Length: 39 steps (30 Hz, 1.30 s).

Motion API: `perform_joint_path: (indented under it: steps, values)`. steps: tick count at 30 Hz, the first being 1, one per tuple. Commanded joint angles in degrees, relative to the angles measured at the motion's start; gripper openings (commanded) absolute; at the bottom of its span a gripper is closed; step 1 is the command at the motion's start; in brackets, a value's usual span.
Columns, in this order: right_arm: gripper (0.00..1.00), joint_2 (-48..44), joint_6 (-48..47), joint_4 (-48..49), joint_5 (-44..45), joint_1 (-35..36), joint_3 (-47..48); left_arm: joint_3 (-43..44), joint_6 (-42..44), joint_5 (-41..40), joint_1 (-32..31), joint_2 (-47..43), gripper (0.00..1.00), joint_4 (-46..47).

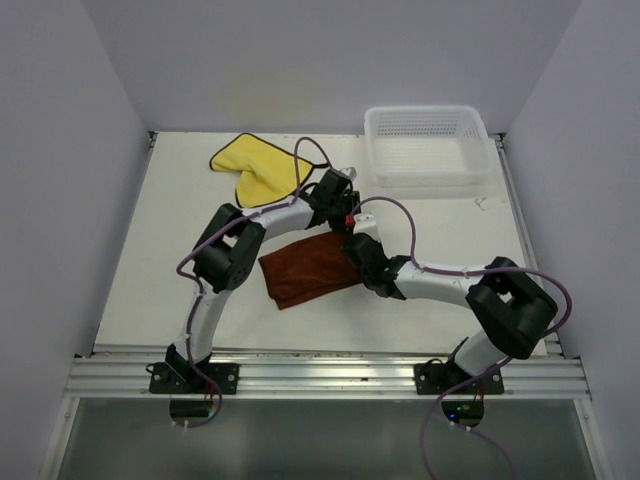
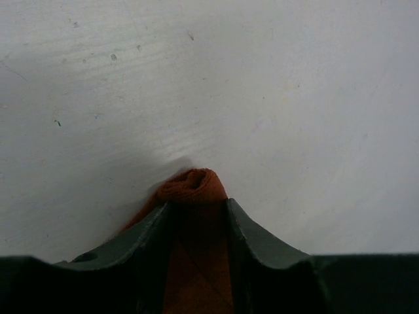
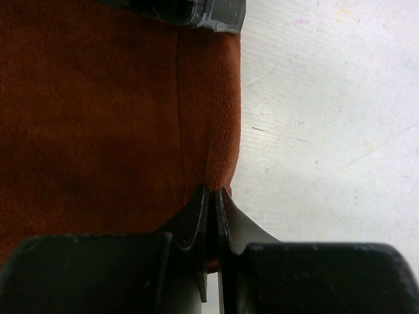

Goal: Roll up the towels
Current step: Roll the towel

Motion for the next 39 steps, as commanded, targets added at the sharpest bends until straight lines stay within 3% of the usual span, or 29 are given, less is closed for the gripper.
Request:
perform_joint_path:
  steps: [1,11,23,39]
  values:
    - [0.0,1.0,-0.8,1.6,4.4,1.7,0.5,0.6,2.6,-2.5,-0.3,2.4,0.4,-4.5]
    - [0.0,-0.2,-1.1,0.7,9.2,2.6,-1.0,-0.2,1.3,-3.0,-0.4,1.0,0.14,-2.8]
    - [0.0,9.2,-9.0,-0.9,24.5,14.6,3.8,-6.4,-1.2,-2.9,0.1,-3.5,0.01,6.5]
    - [0.0,19.2,-13.2,-3.7,25.0,17.1,9.3,-13.4,-0.1,-2.8,0.5,-7.3,0.0,14.1]
